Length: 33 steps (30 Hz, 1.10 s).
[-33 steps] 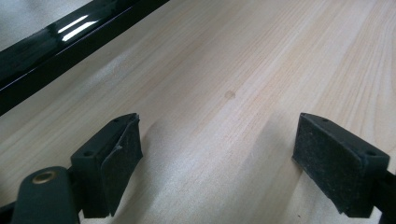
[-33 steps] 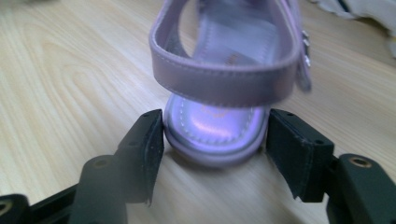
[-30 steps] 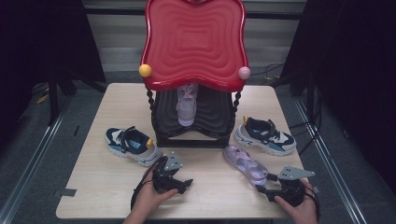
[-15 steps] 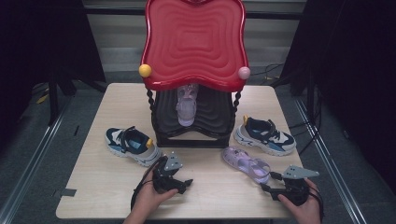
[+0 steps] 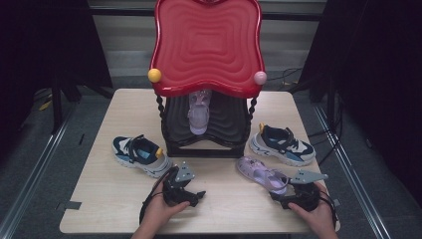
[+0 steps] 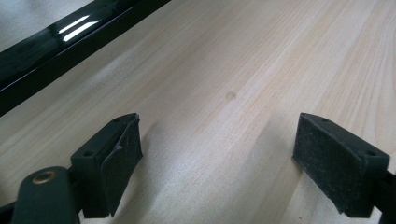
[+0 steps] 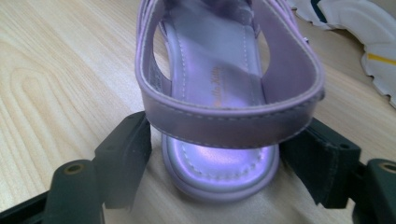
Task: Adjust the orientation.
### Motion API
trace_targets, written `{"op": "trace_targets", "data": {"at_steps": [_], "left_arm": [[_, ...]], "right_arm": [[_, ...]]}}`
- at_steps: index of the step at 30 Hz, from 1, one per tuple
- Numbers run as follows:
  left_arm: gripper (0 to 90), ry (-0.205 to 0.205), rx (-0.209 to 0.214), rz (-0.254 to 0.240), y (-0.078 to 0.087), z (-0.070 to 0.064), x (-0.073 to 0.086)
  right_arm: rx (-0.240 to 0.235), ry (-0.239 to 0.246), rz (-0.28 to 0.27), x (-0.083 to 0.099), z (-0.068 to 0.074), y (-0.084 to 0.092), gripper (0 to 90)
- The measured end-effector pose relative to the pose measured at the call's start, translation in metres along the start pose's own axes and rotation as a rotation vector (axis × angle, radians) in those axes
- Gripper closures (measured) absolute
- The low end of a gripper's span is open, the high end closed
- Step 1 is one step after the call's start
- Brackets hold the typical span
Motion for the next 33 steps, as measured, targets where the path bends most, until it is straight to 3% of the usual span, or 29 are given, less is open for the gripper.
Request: {"op": "trace_targets", "data": {"at_steps": [7,21,28,33], "left_arm": [[14.7,0.0,-0.001,-0.001,-0.001,0.0,0.0],[14.7,0.0,0.0,-0.002,-0.001,0.0,-0.001],[14.7,-0.001,-0.001,-0.002,-0.001,0.001,-0.001],[14.7,-0.001,-0.001,-0.003,-0.001,0.0,-0.001]], "right_arm": [[-0.016,0.008,-0.015,-0.003,0.003,-0.003,34.9],[0.019,-0.008,-0.005,-0.008,0.003,-0.012,28.1],[0.014,-0.013,-0.015,-0.01,0.003,-0.013,35.2],[0.017,-0.009,-0.015,-0.01,0.004,-0.013,35.2]]}}
Point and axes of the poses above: each handheld gripper's, and its own axes: y roughly backward along the jaws, x roughly out of its underside, z roughly to its left, the point moved 10 cm from there along -y, roughly forward along the jaws, and after that the axes turned 10 degrees about -z, right-handed, at the moved point
